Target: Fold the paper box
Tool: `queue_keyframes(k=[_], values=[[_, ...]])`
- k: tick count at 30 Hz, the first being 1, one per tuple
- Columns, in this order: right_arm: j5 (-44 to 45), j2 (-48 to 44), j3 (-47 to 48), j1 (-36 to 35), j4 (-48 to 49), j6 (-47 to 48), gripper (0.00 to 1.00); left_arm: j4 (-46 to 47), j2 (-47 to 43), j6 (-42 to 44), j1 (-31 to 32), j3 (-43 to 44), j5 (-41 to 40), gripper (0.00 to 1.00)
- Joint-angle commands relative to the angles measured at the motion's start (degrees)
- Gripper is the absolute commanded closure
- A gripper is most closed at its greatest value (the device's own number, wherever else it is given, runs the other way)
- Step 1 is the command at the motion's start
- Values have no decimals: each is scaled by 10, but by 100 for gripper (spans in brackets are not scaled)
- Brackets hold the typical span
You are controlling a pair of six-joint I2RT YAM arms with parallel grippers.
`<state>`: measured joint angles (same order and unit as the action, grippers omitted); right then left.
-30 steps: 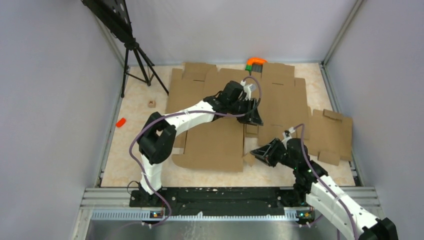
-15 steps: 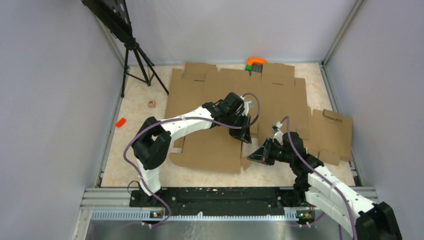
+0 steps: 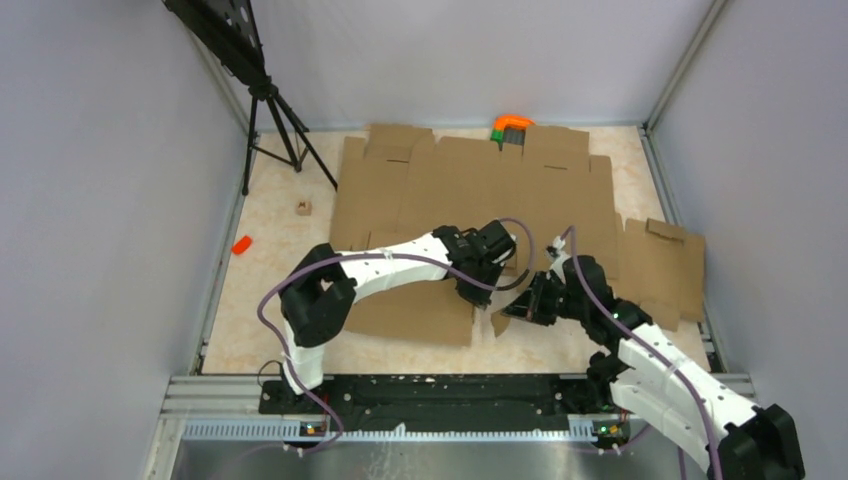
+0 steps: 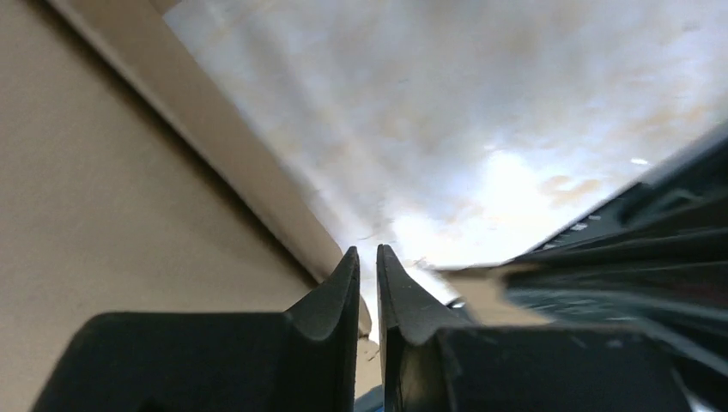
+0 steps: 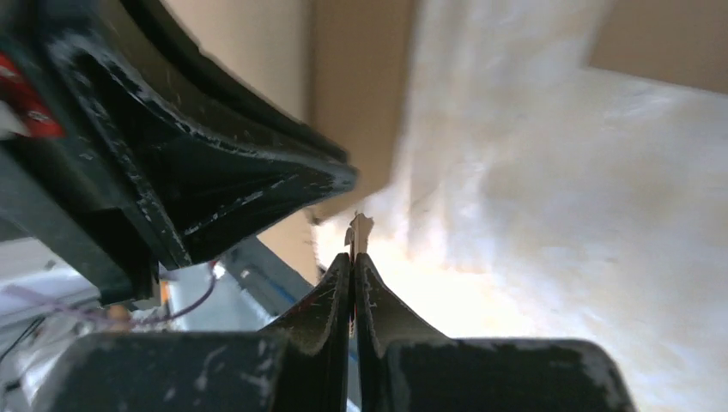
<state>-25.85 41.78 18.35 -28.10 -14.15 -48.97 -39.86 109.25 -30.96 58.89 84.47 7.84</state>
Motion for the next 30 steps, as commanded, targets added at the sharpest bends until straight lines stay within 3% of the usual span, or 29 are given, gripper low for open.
queue_keyframes(k=[1, 4, 11, 18, 22, 26, 30], values=[[183, 1, 98, -4, -184, 59, 100, -80, 9, 25, 7, -2, -137, 87], [242, -1, 127, -4, -229, 60, 100, -81, 11, 39, 13, -9, -144, 87], [253, 21, 151, -4, -228, 85, 100, -4, -62, 25, 16, -38, -96, 83], [467, 87, 219, -4, -323, 8, 100, -24, -167, 15, 15, -46, -155, 58], [573, 127, 261, -4, -350, -11, 100, -49, -222, 12, 11, -71, -202, 54], [688, 167, 288, 6, -325, 12, 100, -48, -257, 10, -13, -120, -194, 53], [740, 255, 325, 101, -354, -37, 100, -40, -310, 2, -68, -182, -173, 52]])
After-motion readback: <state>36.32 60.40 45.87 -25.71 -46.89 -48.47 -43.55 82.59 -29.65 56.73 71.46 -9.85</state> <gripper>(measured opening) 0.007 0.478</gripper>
